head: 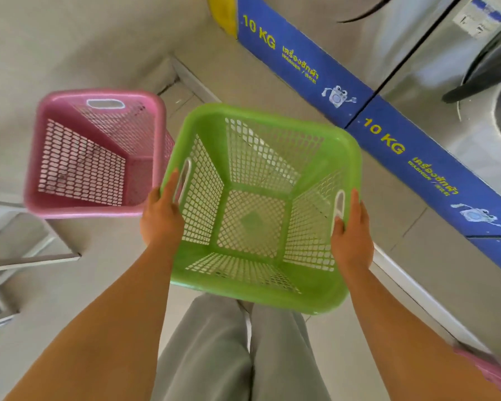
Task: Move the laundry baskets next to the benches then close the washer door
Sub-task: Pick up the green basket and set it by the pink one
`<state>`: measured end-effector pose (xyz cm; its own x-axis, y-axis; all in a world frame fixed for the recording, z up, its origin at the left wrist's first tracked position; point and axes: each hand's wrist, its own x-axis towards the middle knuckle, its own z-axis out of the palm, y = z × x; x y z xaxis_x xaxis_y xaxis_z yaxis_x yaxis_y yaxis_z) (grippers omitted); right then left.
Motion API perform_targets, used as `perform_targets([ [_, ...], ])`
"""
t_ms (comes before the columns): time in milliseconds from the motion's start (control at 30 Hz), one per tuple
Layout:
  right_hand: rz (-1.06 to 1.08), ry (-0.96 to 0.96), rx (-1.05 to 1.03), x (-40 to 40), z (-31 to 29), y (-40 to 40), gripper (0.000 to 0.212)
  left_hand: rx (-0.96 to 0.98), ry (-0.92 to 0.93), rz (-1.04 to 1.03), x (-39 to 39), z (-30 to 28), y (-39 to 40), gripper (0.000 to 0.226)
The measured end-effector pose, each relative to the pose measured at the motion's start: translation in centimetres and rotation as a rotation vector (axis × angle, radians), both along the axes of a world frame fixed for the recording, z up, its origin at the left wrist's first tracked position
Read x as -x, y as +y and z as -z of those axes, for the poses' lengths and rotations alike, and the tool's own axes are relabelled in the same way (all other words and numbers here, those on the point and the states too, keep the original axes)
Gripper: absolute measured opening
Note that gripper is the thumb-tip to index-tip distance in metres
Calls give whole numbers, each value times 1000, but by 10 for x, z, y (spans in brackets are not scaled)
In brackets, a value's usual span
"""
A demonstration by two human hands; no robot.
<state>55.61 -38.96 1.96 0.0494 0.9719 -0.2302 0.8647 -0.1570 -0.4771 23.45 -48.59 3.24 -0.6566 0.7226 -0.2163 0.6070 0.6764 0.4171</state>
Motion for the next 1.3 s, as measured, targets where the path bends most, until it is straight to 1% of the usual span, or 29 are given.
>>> perform_targets([
  [133,-62,3,8,26,11,-1,67,10,13,-101,12,11,-33,78],
  [333,-186,-19,17,51,35,18,66,19,-3,-234,11,44,-62,75],
  [533,-289,13,11,60,75,43,64,-2,-26,-350,4,81,-65,73],
  [700,-307,35,2,58,111,59,66,-3,-72,-456,-1,113,-51,69],
  [1033,-296,49,-59,72,176,85,63,98,-157,-472,22,178,-14,61],
  [1200,-300,10,-113,88,200,84,63,184,-80,-402,43,194,0,60],
  [1300,-329,-75,-64,91,203,86,71,252,-49,-375,51,194,5,59],
])
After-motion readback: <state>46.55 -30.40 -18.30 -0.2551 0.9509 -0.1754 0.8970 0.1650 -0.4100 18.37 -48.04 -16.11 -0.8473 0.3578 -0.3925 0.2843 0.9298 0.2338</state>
